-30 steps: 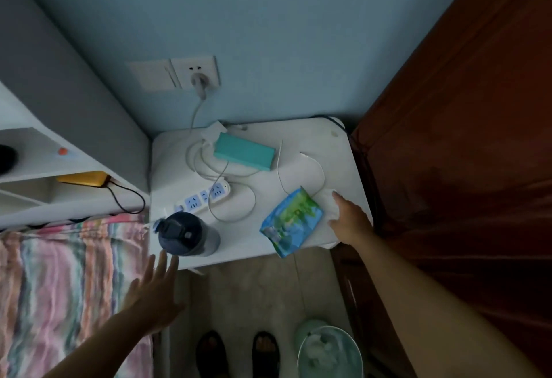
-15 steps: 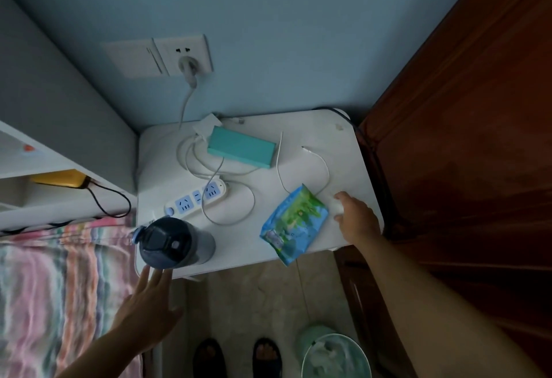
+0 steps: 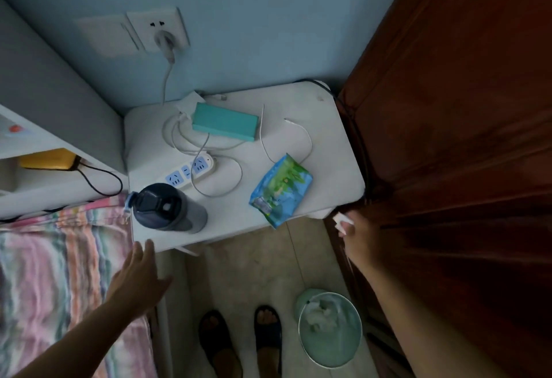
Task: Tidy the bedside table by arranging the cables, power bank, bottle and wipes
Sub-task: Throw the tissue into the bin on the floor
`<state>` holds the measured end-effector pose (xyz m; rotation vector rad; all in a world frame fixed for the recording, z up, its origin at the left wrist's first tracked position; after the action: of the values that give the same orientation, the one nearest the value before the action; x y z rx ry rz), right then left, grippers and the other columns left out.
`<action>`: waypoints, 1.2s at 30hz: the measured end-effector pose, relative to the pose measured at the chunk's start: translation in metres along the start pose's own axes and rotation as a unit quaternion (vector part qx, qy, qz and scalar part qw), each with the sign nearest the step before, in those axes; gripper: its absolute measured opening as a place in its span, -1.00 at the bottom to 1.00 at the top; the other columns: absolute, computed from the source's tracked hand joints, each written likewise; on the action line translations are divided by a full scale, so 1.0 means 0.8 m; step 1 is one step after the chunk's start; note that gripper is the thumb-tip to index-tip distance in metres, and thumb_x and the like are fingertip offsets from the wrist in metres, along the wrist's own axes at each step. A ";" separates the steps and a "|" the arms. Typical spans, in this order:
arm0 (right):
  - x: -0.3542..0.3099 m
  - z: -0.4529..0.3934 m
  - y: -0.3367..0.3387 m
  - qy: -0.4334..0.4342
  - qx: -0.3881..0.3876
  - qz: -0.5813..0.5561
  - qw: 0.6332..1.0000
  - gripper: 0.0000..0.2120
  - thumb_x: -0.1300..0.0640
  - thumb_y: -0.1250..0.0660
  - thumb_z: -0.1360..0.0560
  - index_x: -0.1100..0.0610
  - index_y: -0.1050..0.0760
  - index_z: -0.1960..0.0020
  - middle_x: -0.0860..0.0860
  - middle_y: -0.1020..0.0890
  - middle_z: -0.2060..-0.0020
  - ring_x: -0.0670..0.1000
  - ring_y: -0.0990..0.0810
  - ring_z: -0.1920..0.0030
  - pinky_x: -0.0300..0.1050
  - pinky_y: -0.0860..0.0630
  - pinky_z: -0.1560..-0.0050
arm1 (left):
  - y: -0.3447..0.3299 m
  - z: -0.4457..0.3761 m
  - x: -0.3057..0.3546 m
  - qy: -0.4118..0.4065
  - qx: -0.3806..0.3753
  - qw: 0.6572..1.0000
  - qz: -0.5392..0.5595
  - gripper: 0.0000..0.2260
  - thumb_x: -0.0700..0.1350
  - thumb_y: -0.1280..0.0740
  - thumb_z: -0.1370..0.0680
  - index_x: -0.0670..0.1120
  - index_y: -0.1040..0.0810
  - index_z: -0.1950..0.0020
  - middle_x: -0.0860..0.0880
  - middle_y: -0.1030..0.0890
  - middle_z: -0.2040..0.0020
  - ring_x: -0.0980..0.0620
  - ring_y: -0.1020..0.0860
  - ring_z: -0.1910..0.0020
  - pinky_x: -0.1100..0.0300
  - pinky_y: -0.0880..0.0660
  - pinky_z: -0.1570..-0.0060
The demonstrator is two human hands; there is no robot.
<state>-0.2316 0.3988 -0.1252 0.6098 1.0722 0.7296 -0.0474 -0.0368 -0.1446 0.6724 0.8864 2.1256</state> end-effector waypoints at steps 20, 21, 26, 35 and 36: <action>0.348 0.245 -0.160 -0.422 -0.073 -0.123 0.895 -0.81 0.16 -0.51 -0.29 0.23 -0.66 0.44 0.12 -0.67 0.49 0.10 -0.71 0.32 -0.06 -0.61 0.30 | -0.333 0.116 0.242 -0.150 -0.262 0.953 -0.033 -0.69 0.01 -0.21 -0.53 -0.01 -0.51 -0.23 -0.07 -0.63 -0.18 -0.04 -0.58 -0.13 0.09 -0.52 -0.11; 0.357 0.238 -0.171 -0.420 -0.084 -0.104 0.898 -0.88 0.19 -0.50 -0.30 0.25 -0.68 0.34 0.12 -0.69 0.44 0.12 -0.72 0.24 -0.08 -0.60 0.28 | -0.352 0.111 0.241 -0.142 -0.264 0.954 -0.030 -0.69 0.01 -0.21 -0.54 -0.04 -0.51 -0.24 -0.08 -0.63 -0.17 -0.04 -0.58 -0.13 0.06 -0.52 -0.12; 0.415 0.216 -0.221 -0.464 -0.090 -0.078 0.878 -0.67 0.13 -0.38 -0.48 0.27 -0.57 -0.18 0.16 -0.66 -0.11 0.10 -0.64 -0.13 -0.21 -0.57 -0.04 | -0.419 0.091 0.225 -0.135 -0.287 0.946 -0.065 -0.55 0.01 -0.20 -0.55 -0.05 -0.33 -0.43 -0.07 -0.52 -0.33 -0.06 -0.49 -0.27 0.08 -0.45 -0.21; 0.422 0.210 -0.227 -0.466 -0.127 -0.074 0.872 -0.70 0.29 -0.24 -0.51 0.35 -0.50 -0.22 0.26 -0.61 -0.15 0.19 -0.61 -0.16 0.06 -0.55 -0.22 | -0.387 0.063 0.182 -0.091 -0.267 0.956 -0.078 -0.66 0.08 -0.19 -0.56 -0.01 -0.44 -0.28 -0.04 -0.57 -0.23 -0.01 -0.55 -0.13 0.16 -0.48 0.02; 0.415 0.206 -0.222 -0.456 -0.129 -0.078 0.877 -0.71 0.30 -0.25 -0.50 0.35 -0.52 -0.20 0.27 -0.62 -0.13 0.21 -0.62 -0.14 0.08 -0.56 -0.21 | -0.378 0.062 0.183 -0.088 -0.263 0.958 -0.071 -0.68 0.07 -0.20 -0.56 -0.01 -0.45 -0.27 -0.04 -0.57 -0.22 0.00 -0.55 -0.13 0.16 -0.48 -0.01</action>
<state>0.0596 0.5320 -0.3832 0.5323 0.1344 0.3468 0.0252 0.2473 -0.3164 0.4894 0.2396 2.0110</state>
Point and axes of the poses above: each hand's wrist, its own z-axis away from the middle knuckle, its own y-axis out of the back of the hand, x = y × z, the point moved 9 cm from there along -z, towards the middle knuckle
